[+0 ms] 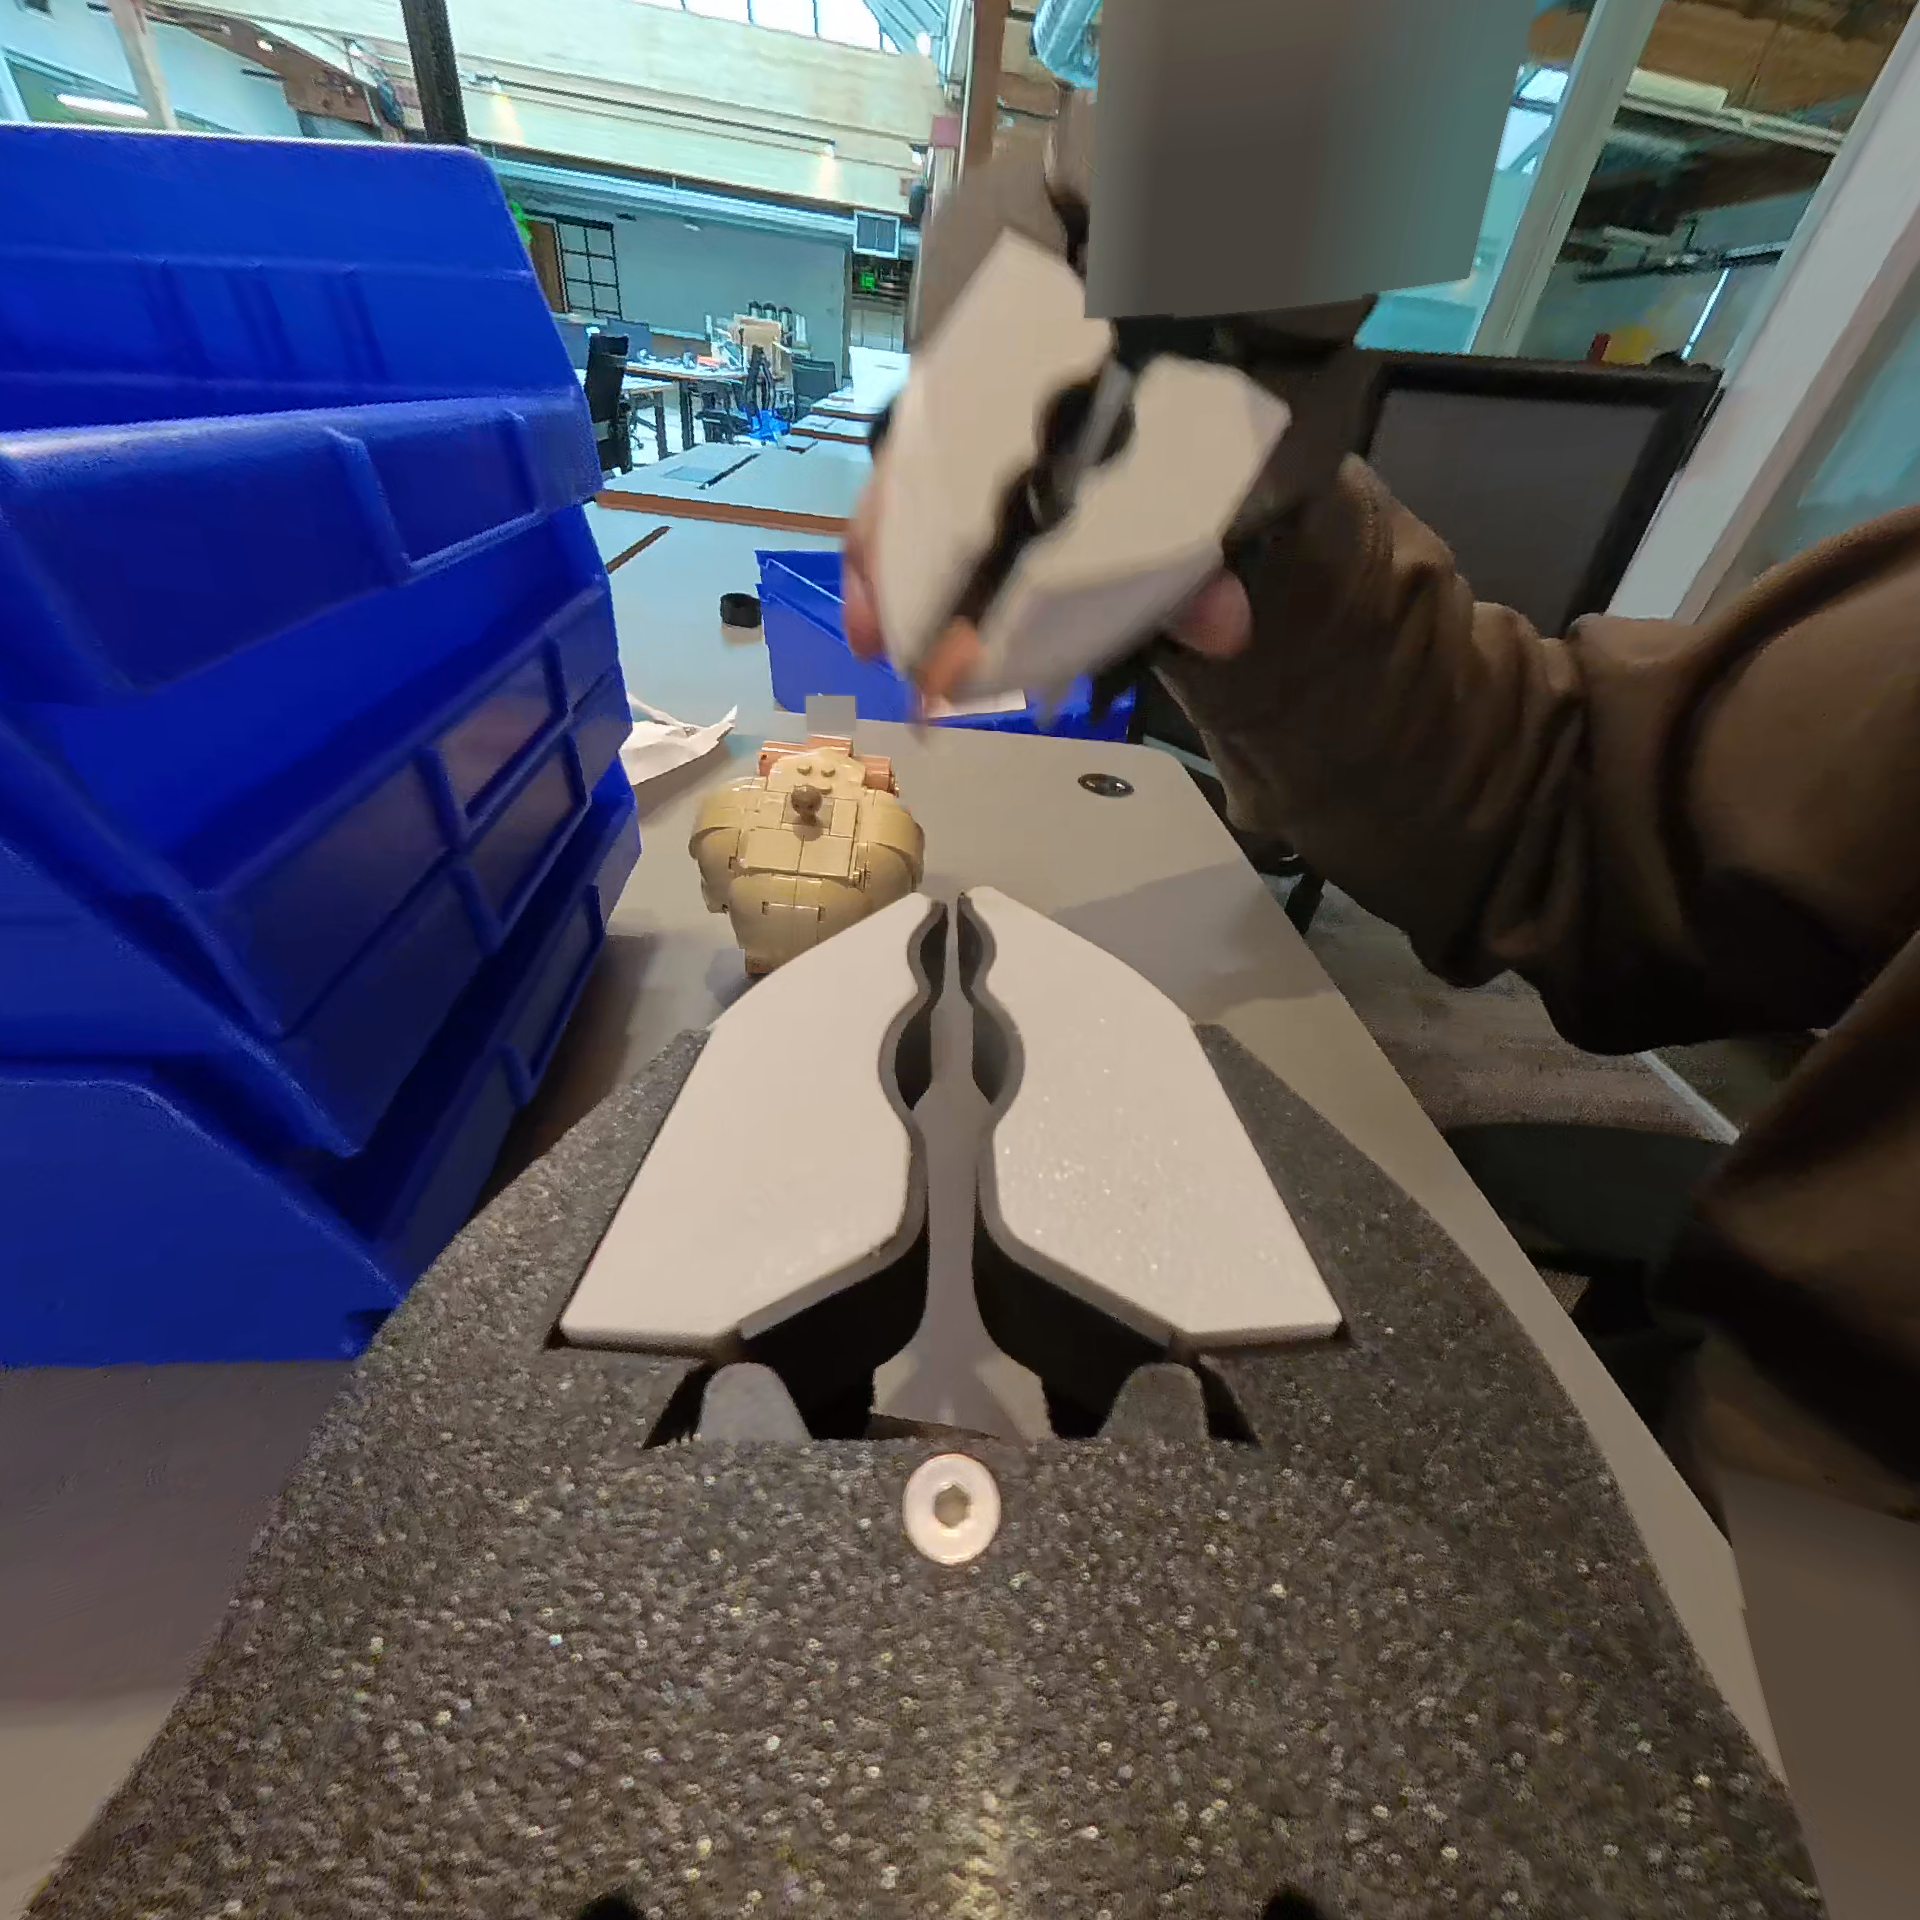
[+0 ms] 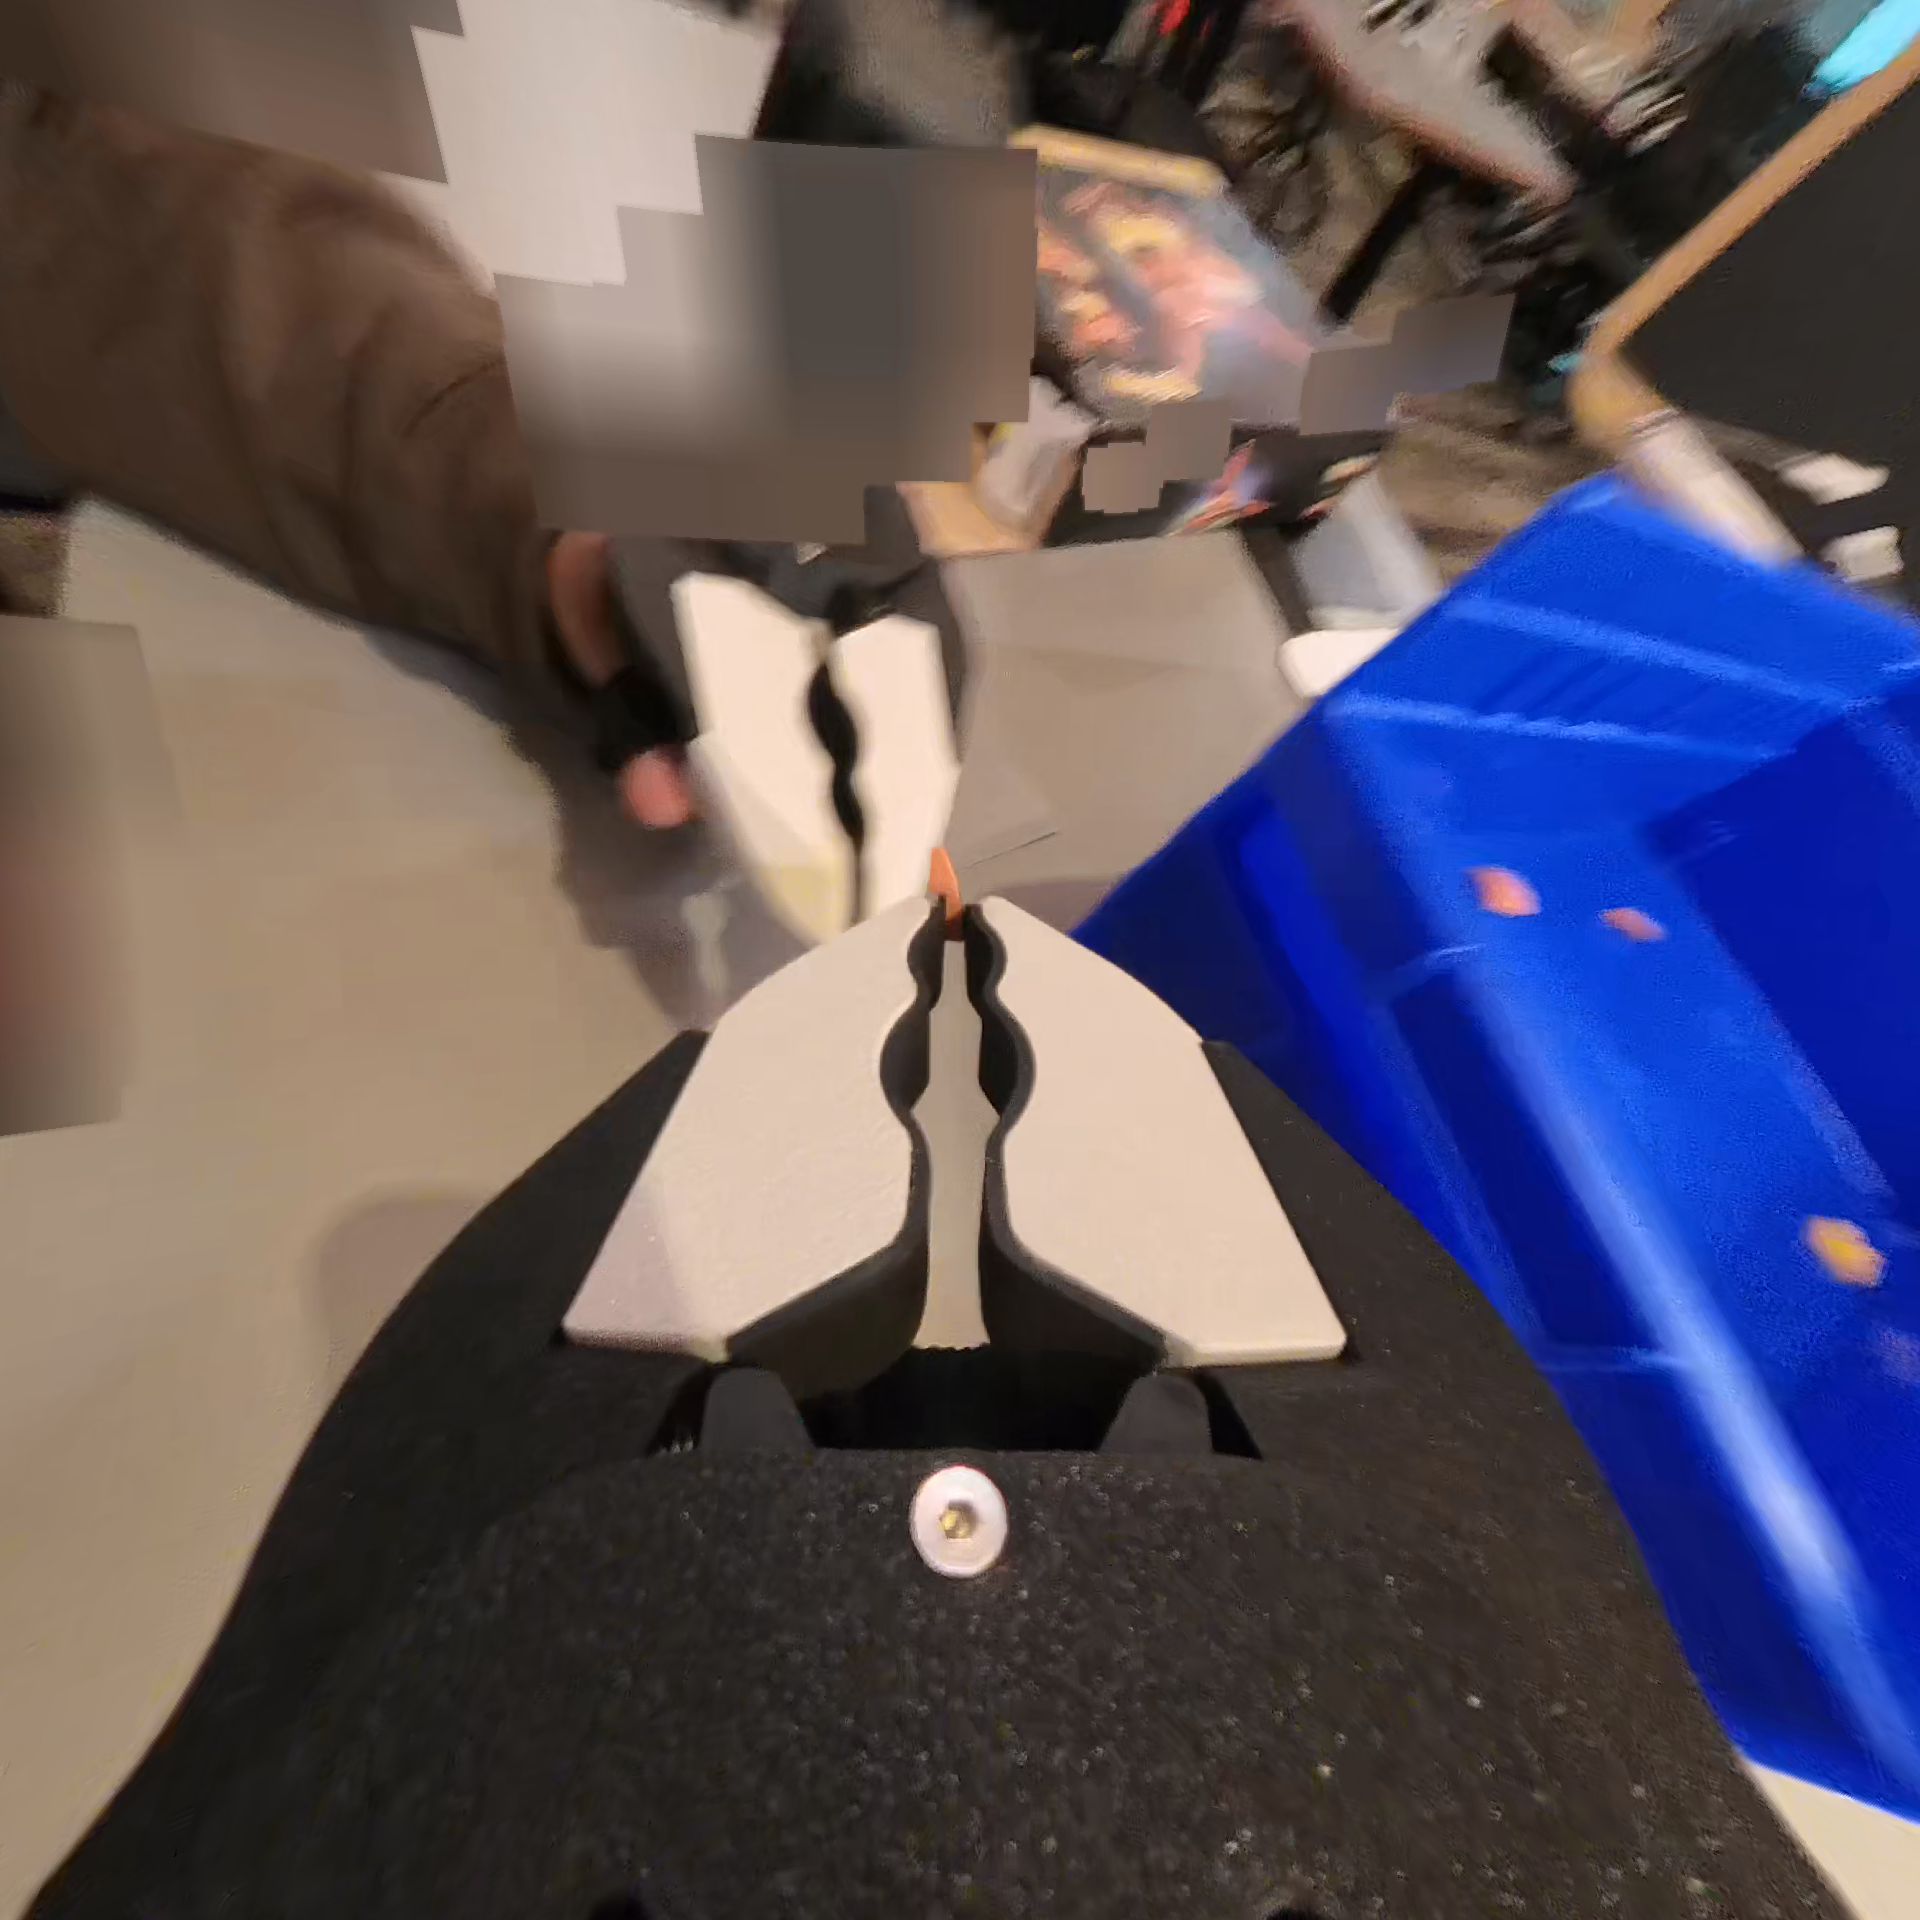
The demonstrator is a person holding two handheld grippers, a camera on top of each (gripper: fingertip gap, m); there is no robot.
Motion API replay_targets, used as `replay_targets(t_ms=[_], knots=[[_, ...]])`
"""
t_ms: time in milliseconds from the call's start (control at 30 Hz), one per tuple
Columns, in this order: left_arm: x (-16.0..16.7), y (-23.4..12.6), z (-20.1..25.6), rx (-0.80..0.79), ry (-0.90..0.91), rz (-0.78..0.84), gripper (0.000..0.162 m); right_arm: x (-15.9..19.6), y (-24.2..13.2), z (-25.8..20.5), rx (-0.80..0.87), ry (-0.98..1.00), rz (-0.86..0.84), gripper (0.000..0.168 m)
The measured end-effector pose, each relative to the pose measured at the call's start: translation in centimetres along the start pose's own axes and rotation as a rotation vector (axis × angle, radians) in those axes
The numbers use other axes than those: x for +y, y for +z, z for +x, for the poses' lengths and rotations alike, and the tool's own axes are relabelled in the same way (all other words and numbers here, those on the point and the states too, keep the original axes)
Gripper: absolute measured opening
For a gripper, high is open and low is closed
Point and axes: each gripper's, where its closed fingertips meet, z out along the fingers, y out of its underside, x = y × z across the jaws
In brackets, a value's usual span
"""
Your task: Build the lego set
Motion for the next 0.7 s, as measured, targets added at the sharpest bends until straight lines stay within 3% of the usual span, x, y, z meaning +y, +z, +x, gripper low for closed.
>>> replay_targets(t_ms=[133,233,400,533,700], knots=[[0.5,0.2,0.1,0.012,-0.022,-0.011,0.001,-1.8,-2.1,12.1,0.521,0.085,-0.043,0.010],[1.0,0.4,0.4,0.007,0.010,-0.045,0.001,-1.1,-2.6,14.7,0.595,0.115,-0.133,0.032],[1.7,0.6,0.6,0.008,0.038,-0.078,0.001,1.2,-5.1,12.8,0.648,0.139,-0.099,0.030],[2.6,1.1,0.5,0.001,0.037,-0.117,0.005,6.6,-8.6,9.5,0.680,0.229,-0.138,0.029],[4.4,2.0,-0.2,-0.083,0.110,-0.234,0.024,13.8,-11.8,5.3,0.710,0.374,-0.176,0.029]])
